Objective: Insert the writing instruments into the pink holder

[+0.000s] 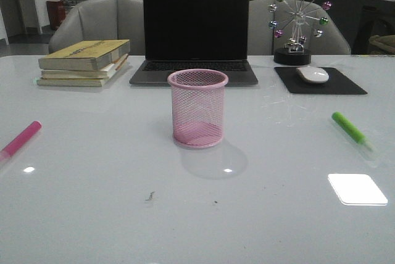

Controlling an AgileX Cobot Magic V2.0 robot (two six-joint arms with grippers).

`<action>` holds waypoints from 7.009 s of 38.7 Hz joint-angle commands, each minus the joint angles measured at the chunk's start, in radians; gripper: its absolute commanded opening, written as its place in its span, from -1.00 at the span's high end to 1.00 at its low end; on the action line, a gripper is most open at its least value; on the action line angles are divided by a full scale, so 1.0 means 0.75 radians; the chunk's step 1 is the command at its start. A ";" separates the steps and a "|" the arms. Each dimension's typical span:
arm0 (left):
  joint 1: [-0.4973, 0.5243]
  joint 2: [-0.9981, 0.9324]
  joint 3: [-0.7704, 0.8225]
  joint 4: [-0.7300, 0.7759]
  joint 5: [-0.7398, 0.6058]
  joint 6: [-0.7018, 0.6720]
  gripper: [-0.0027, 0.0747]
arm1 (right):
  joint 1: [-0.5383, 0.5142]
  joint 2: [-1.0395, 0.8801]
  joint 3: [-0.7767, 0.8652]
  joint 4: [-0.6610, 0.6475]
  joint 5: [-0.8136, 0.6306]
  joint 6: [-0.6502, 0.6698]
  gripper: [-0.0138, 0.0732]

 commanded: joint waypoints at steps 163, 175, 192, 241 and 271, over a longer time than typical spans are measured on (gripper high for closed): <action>-0.086 1.090 -0.884 -0.013 0.139 -0.002 -0.36 | 0.002 1.920 -1.656 -0.143 0.645 -0.007 -0.31; -0.086 1.090 -0.884 -0.013 0.139 -0.002 -0.36 | 0.003 2.198 -1.813 -0.141 0.761 -0.007 -0.31; -0.086 1.090 -0.884 -0.013 0.139 -0.002 -0.36 | 0.039 2.381 -1.834 -0.042 0.715 -0.062 -0.31; -0.086 1.090 -0.884 -0.013 0.139 -0.002 -0.36 | 0.075 2.566 -1.834 -0.138 0.594 -0.062 -0.31; -0.086 1.090 -0.884 -0.013 0.139 -0.002 -0.36 | 0.069 2.566 -1.834 -0.153 0.640 -0.059 -0.31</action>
